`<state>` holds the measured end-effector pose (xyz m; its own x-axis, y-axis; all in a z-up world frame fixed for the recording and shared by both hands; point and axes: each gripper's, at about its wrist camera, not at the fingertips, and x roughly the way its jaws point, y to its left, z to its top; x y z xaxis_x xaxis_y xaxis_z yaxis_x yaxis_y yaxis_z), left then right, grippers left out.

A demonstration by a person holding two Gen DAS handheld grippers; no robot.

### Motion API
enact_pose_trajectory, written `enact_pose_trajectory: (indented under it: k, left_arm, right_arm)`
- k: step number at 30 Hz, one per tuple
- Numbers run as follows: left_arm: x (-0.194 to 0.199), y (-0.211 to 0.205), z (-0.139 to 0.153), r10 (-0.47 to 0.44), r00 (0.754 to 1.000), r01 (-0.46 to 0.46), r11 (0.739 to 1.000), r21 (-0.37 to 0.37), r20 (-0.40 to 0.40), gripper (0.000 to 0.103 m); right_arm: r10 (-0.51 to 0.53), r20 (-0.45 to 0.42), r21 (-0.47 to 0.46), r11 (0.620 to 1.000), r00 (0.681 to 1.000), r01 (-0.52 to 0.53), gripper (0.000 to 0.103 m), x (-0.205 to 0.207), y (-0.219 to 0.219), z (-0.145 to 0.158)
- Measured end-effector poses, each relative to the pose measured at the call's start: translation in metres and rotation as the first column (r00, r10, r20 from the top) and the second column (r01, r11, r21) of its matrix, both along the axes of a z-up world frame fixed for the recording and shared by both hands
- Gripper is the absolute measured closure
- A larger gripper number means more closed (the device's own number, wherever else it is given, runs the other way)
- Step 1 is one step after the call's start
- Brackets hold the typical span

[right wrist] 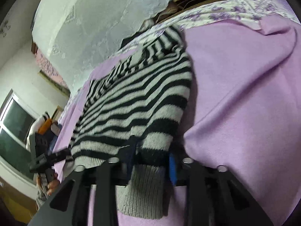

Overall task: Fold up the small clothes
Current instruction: 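Grasp the grey ribbed hem of the sweater with the right tool, then lift the grey hem with both tools and fold it over toward the collar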

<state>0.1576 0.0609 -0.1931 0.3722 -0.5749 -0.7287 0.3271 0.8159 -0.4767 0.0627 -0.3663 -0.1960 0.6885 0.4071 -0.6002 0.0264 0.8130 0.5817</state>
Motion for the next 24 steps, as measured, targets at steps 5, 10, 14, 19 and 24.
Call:
enact_pose_trajectory:
  k: [5,10,14,19,24]
  left_arm:
    - [-0.002,-0.004,0.001,-0.012,1.0,0.012,1.0,0.003,0.0,0.014]
    - [0.001,-0.001,0.0,0.0,1.0,0.0,1.0,-0.018,-0.01,0.019]
    - [-0.007,0.004,0.002,-0.001,1.0,0.0,0.999,-0.037,-0.008,0.024]
    - [-0.003,-0.005,0.0,0.0,1.0,0.0,1.0,0.006,-0.005,0.024]
    - [-0.009,0.004,0.001,0.044,0.999,-0.045,0.999,0.029,0.016,0.06]
  right_arm:
    - [-0.078,-0.001,0.091,0.993,0.997,0.078,0.056,0.009,-0.021,-0.004]
    - [-0.037,-0.04,0.158,0.987,0.999,0.042,0.068,0.016,-0.023,-0.011]
    - [0.058,-0.005,0.118,0.991,0.998,-0.057,0.068,-0.006,-0.002,-0.004]
    - [0.053,-0.016,0.063,0.997,0.998,-0.052,0.085,-0.001,0.005,-0.005]
    - [0.045,0.017,-0.003,0.999,0.999,-0.045,0.088,-0.007,0.012,0.002]
